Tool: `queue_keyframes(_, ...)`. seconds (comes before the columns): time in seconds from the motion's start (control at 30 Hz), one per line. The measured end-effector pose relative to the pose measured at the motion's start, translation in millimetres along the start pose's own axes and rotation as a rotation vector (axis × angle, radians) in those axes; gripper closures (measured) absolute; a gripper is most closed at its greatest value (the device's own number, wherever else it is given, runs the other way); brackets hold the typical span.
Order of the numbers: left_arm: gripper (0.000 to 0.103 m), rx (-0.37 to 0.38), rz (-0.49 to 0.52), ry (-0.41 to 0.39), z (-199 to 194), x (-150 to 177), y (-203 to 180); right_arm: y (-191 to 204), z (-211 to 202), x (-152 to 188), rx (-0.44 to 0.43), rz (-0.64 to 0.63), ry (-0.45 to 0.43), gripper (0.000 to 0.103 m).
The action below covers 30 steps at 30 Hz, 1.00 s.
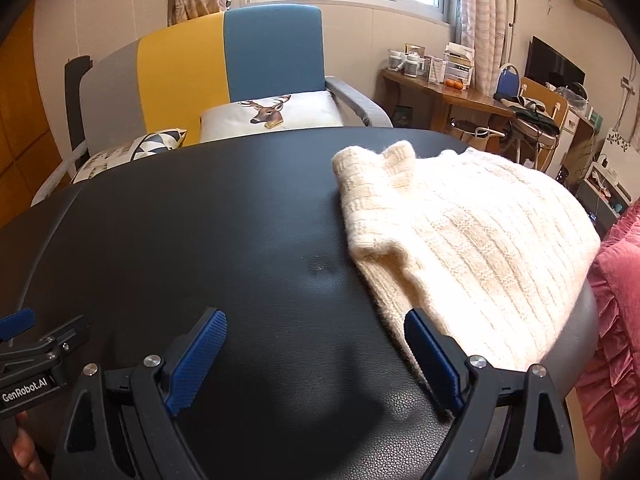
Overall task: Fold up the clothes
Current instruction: 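Move both grippers toward the cream sweater on the black table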
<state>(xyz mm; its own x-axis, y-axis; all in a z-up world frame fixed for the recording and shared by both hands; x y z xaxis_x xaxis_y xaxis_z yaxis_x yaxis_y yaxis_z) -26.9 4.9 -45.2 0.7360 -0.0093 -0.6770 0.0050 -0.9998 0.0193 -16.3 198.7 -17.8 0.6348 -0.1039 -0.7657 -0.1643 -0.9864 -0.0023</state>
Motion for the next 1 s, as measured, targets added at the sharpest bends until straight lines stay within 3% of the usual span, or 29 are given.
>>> queue_keyframes(0.5,0.004,0.064,0.043,-0.027,9,-42,-54,-42,-2,-7,0.049,0.039,-0.003,0.011)
queue_keyframes(1.0,0.004,0.058,0.043,0.0,19,-32,-62,-44,3,-12,0.037,0.051,0.007,0.011)
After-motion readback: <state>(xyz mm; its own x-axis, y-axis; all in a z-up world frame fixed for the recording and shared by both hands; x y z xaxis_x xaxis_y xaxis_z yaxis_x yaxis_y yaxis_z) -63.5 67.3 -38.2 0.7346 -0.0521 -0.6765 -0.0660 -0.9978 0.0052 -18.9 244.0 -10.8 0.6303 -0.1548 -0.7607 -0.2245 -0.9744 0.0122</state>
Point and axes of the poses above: each gripper's, at about its wrist camera, not at the fingertips, and z roughly the way its jaws point, y to its left, x to its underside, the point moved 5 cm from there along z, roughly the way its jaws point, and after that the axes turned 8 degrees about -y, right-handed, at the moved point
